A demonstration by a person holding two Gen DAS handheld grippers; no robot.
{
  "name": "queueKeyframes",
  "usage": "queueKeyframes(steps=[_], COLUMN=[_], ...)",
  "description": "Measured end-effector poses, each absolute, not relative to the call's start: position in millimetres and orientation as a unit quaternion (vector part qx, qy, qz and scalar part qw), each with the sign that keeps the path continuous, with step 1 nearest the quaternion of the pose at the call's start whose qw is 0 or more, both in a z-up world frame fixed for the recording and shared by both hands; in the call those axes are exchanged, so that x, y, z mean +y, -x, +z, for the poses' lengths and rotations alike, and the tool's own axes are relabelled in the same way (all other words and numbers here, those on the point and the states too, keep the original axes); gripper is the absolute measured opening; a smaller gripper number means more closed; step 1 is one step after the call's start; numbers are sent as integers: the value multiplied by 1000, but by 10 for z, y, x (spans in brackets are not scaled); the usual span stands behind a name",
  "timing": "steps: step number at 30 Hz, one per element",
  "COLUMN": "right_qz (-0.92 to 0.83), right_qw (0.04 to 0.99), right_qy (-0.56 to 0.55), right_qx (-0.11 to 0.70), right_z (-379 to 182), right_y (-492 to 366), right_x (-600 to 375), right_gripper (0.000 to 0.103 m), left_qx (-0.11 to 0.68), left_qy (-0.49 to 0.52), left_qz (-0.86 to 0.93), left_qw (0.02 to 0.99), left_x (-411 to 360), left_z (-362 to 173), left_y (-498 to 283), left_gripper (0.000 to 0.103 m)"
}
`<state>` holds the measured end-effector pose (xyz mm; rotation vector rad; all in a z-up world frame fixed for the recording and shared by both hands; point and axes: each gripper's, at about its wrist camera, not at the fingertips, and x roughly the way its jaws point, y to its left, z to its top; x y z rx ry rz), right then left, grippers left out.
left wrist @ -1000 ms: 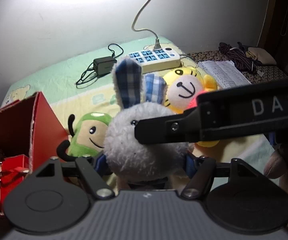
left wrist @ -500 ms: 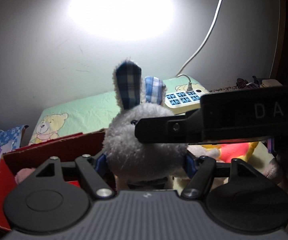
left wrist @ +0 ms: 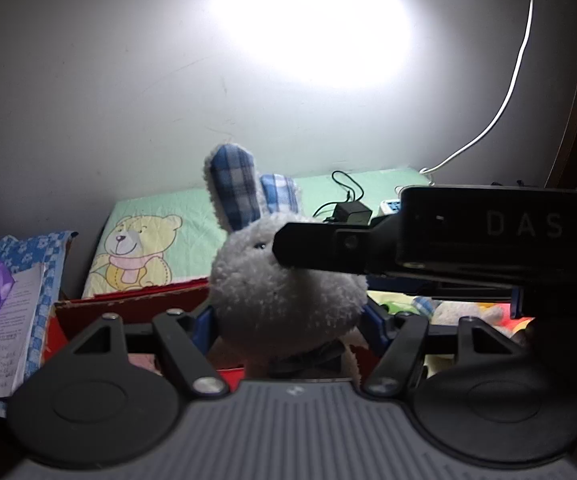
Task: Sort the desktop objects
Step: 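Lift the white bunny with the right gripper over the red box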
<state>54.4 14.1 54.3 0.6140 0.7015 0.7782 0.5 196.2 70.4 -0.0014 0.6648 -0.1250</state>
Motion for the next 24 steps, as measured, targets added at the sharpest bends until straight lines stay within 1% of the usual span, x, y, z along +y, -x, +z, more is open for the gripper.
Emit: queueKeyframes(steps=[6,13,21,24], right_qz=[331,302,265,262], right_qw=[821,813,791,774], right_qy=[-280,-266,-304,-321], right_qx=[372,420,460,479], right_z=[246,-15,-165,-236], right_y=[-626,-648,-712,-704], right_x=[486,819,987,1057], right_gripper=[54,54,54,54], left_qx=[387,448,468,473], left_qy=[19,-6,-38,-49], left_qz=[-73,-66,-58,-58], left_qw=[919,892,881,878], left_x=[2290,2512,2619,2689], left_z=[333,-55,-120,-148], left_y=[-233,-357,-313,-263], left_gripper=[69,70,75,73])
